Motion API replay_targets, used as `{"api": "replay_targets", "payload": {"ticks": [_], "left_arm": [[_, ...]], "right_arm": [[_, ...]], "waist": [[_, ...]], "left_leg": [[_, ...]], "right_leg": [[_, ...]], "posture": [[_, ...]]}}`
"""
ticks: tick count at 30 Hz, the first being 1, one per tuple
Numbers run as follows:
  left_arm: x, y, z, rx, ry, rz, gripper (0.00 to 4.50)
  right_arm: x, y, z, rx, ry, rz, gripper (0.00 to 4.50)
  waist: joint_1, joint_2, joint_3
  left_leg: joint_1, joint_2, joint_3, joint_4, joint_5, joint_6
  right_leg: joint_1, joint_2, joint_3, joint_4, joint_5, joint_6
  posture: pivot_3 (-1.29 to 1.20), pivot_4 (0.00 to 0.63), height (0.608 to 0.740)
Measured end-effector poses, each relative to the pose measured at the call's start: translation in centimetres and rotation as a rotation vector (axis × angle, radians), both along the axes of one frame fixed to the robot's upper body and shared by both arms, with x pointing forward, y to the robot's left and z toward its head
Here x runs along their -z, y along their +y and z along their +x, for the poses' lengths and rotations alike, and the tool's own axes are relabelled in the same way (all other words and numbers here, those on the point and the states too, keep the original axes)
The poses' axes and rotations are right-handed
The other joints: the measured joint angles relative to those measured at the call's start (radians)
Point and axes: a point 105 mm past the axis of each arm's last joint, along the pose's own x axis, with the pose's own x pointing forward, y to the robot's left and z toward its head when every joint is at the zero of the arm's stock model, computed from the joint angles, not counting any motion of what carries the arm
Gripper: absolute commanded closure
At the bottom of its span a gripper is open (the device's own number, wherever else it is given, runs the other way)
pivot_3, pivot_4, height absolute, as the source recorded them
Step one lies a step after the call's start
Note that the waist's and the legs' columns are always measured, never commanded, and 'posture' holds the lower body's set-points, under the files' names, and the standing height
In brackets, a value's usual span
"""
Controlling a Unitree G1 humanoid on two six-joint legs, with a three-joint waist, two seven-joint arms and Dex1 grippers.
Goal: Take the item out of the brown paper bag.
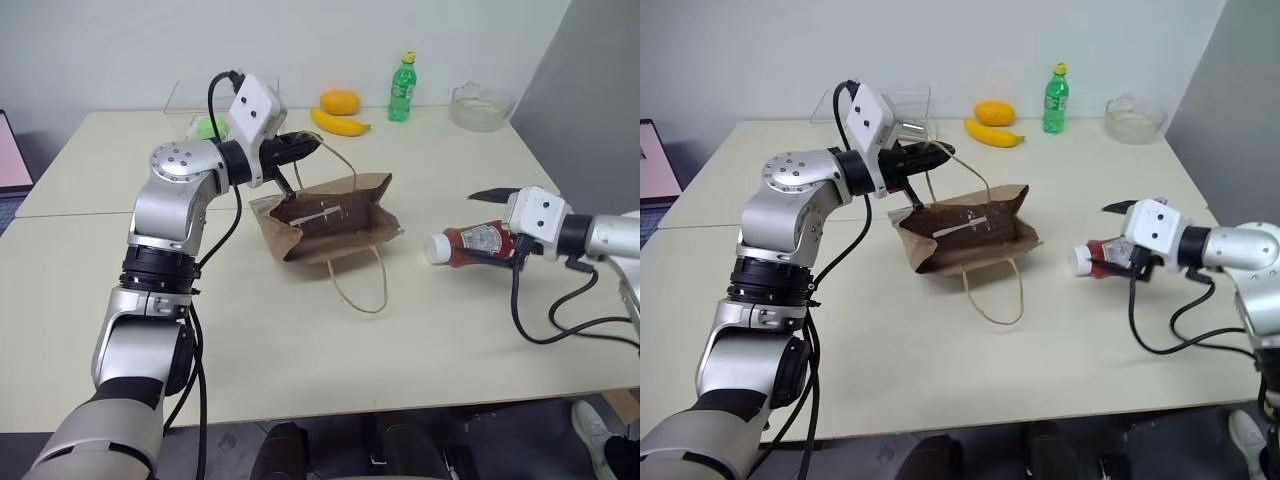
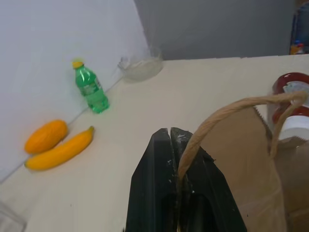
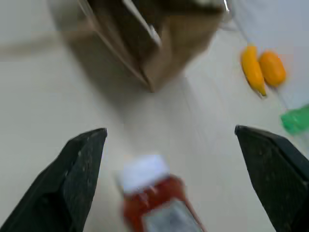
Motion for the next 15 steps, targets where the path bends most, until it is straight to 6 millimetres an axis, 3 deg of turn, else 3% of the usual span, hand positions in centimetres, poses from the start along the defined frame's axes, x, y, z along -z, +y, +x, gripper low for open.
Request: {"api": "replay_targets", "payload": {"ticks": [3, 5, 8, 15], "left_arm": [[-0.4, 1.2, 1.6, -0.065, 0.013, -0.025, 4.50], [-0.8, 1.7, 2.2, -0.090, 0.012, -0.033, 4.50], [-0.5, 2.9, 3.2, -0.137, 0.032, -0.035, 3.95], [-0.3, 3.6, 3.0, -0.110, 0.049, 0.000, 1.79]], "right_arm": [[0.7, 4.6, -1.7, -0.041, 0.075, 0.227, 0.04], [1.2, 6.1, -1.6, -0.021, 0.098, 0.274, 0.04], [1.0, 8.0, -0.3, 0.028, 0.070, 0.316, 0.00], [2.0, 9.9, 1.0, 0.067, 0.071, 0.304, 0.00]], "waist": [[-0.002, -0.001, 0.000], [-0.002, -0.001, 0.000], [-0.005, -0.001, 0.000], [-0.003, -0.001, 0.000]], "left_leg": [[0.001, -0.002, 0.000, 0.000, 0.000, 0.000], [0.001, -0.002, 0.001, 0.000, 0.000, 0.000], [0.001, -0.002, 0.003, 0.000, 0.000, 0.000], [-0.012, -0.002, 0.002, 0.002, 0.000, 0.000]], "right_leg": [[0.001, 0.003, 0.000, 0.001, 0.000, 0.000], [0.001, 0.003, 0.000, 0.000, 0.000, 0.001], [0.000, 0.003, 0.001, 0.000, 0.000, 0.001], [-0.009, 0.003, -0.003, -0.002, 0.003, -0.004]], "posture": [[0.00, 0.150, 0.740], [0.00, 0.150, 0.740], [0.00, 0.150, 0.740], [0.00, 0.150, 0.740]]}}
